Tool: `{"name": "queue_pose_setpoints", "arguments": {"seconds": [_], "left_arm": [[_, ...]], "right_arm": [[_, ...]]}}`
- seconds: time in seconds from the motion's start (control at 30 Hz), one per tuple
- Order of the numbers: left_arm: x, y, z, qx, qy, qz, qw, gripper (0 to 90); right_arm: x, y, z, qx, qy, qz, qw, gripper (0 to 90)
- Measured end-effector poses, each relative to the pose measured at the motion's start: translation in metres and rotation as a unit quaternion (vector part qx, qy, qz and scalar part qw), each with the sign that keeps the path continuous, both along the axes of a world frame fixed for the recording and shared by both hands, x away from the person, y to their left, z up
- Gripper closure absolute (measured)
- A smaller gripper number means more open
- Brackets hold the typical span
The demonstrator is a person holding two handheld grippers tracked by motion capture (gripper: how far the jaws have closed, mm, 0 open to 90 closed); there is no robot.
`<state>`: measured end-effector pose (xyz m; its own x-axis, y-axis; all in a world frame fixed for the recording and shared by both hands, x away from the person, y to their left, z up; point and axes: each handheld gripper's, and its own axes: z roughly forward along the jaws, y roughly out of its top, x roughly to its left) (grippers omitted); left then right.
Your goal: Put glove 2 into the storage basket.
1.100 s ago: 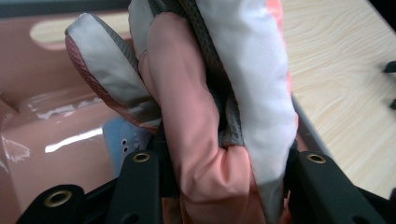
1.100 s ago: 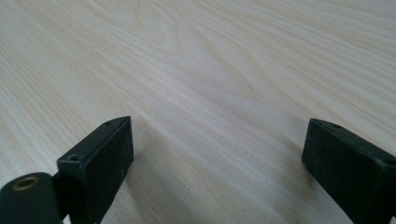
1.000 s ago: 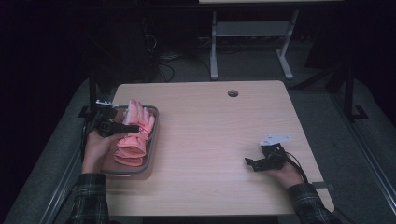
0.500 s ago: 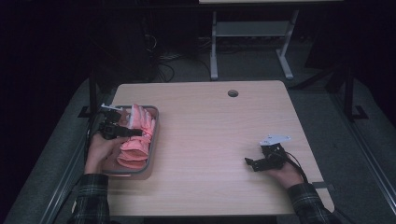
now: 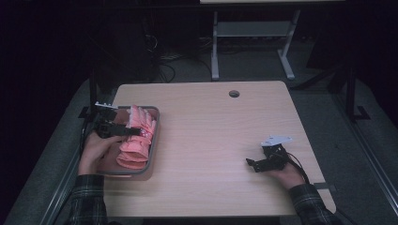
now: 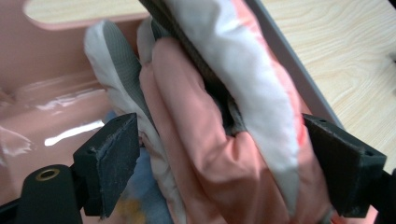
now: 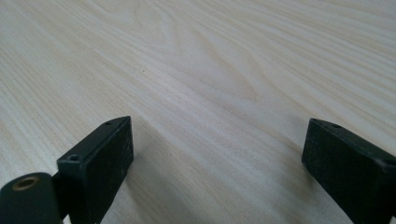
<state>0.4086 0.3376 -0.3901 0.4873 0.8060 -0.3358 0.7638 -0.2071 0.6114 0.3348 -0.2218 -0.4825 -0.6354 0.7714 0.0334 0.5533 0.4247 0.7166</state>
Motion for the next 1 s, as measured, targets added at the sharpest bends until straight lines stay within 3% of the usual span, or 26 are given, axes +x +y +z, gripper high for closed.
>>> {"name": "queue_pose_setpoints", "arguments": {"seconds": [0.07,0.27,0.63,1.0], "left_arm": [[-0.002,0.004,0.004,-0.006,-0.006,-0.002,1.0,14.9],[-0.006,0.008,0.013,0.004,-0.023,-0.005,0.9997,14.9],[-0.019,0.011,0.04,0.007,-0.071,-0.002,0.9975,15.0],[-0.027,-0.017,0.063,0.01,-0.111,-0.037,0.993,15.0]], "right_arm": [[0.0,0.0,0.0,0.0,0.0,0.0,1.0,8.5],[0.0,0.0,0.0,0.0,0.0,0.0,1.0,8.5],[0.0,0.0,0.0,0.0,0.0,0.0,1.0,8.5],[0.0,0.0,0.0,0.0,0.0,0.0,1.0,8.5]]}}
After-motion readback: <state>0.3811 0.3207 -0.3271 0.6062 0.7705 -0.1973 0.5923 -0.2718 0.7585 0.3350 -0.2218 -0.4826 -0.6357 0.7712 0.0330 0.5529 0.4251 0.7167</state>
